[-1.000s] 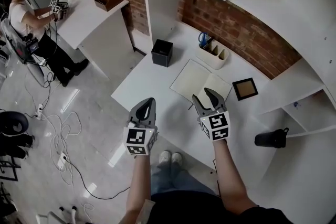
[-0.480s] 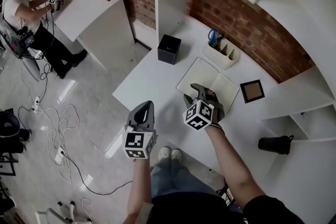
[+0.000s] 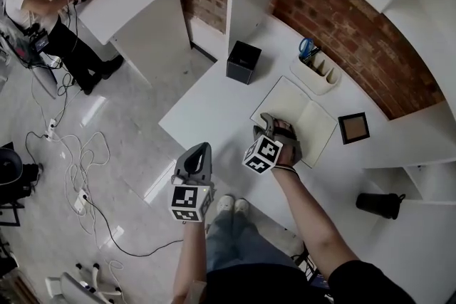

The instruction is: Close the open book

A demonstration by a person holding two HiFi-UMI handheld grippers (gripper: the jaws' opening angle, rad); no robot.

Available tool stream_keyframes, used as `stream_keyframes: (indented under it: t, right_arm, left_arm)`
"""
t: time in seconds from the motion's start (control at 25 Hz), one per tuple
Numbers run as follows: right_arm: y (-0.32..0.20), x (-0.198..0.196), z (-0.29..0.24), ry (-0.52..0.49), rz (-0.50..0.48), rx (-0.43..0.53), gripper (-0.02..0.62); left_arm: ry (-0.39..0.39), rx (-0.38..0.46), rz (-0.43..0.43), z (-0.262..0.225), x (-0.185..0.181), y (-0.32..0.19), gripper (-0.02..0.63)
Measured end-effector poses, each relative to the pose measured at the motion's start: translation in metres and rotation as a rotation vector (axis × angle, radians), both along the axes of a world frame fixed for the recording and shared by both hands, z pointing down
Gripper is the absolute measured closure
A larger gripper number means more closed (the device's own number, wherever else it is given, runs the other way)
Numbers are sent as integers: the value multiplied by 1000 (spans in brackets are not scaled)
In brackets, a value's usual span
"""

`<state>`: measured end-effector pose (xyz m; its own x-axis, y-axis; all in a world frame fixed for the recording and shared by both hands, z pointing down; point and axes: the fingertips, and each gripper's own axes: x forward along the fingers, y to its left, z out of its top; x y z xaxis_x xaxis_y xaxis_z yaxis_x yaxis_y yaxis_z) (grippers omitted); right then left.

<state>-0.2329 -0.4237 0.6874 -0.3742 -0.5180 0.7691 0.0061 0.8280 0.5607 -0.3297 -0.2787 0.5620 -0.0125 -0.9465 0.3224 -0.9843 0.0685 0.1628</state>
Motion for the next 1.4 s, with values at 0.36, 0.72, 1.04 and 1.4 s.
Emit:
stream_keyframes:
  t: [0.36, 0.72, 1.04, 1.4]
  right_arm:
    - [-8, -3, 8, 8, 72, 48, 434]
    - [-2, -2, 0, -34, 118, 74, 535]
    - [-2, 17, -53, -344, 280, 78, 572]
    - [1, 82, -110, -719, 531, 76, 583]
  left_arm:
    - [13, -22, -29, 11, -18, 8, 597]
    - [24, -27, 11, 14, -8, 4, 597]
    - [26, -15, 47, 9, 5, -5, 597]
    - [18, -5, 156, 3, 49, -20, 597]
